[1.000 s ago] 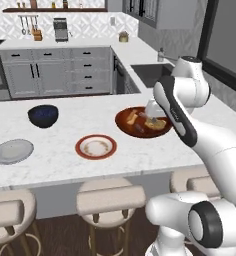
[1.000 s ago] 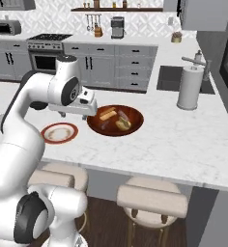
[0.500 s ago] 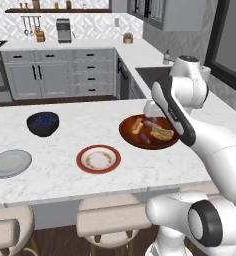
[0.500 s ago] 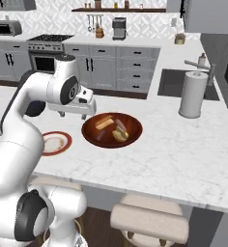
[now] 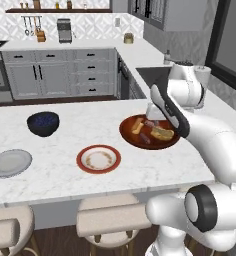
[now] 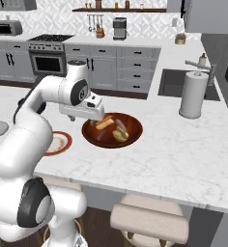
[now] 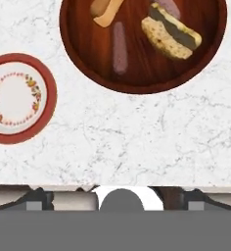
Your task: Place one bun and one sausage from the bowl on each plate.
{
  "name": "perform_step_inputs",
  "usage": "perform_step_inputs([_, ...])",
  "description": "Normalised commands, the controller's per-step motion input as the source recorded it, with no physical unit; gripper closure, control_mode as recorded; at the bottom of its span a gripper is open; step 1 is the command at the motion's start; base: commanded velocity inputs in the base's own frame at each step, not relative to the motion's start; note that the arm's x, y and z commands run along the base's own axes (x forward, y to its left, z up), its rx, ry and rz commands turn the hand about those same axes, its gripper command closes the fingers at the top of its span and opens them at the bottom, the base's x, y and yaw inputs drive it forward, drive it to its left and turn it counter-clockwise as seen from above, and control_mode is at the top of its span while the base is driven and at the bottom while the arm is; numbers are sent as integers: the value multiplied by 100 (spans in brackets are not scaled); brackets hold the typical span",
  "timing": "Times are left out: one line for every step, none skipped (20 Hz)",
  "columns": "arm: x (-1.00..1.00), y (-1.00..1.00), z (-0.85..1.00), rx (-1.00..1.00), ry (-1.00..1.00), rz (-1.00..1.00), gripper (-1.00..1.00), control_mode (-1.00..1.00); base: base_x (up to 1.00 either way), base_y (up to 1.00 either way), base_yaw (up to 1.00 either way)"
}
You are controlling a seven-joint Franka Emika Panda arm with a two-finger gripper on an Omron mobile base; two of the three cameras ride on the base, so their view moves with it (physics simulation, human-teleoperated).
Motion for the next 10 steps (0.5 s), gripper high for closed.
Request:
perform_step_inputs([94,-23,-78,3,16,-44,-100,-100,0,0,0])
perform_step_inputs([100,-1,-81,7,8,-38,-100,-100,0,0,0])
perform_step_inputs([100,0,-83,0,1,-29,-100,-100,0,0,0])
perform_step_inputs([100,0,-74,0,0,-29,-100,-100,0,0,0])
perform_step_inputs([100,0,-71,0,0,-32,-100,-100,0,0,0])
perform_step_inputs([100,0,-67,-1,0,-32,-100,-100,0,0,0])
perform_step_inputs([100,0,-33,-3,17,-30,-100,-100,0,0,0])
perform_step_inputs([100,-11,-24,-18,23,-22,-100,-100,0,0,0])
perform_step_inputs([94,-6,-19,-13,11,-21,-100,-100,0,0,0])
perform_step_inputs([91,0,-22,-12,3,-19,-100,-100,0,0,0])
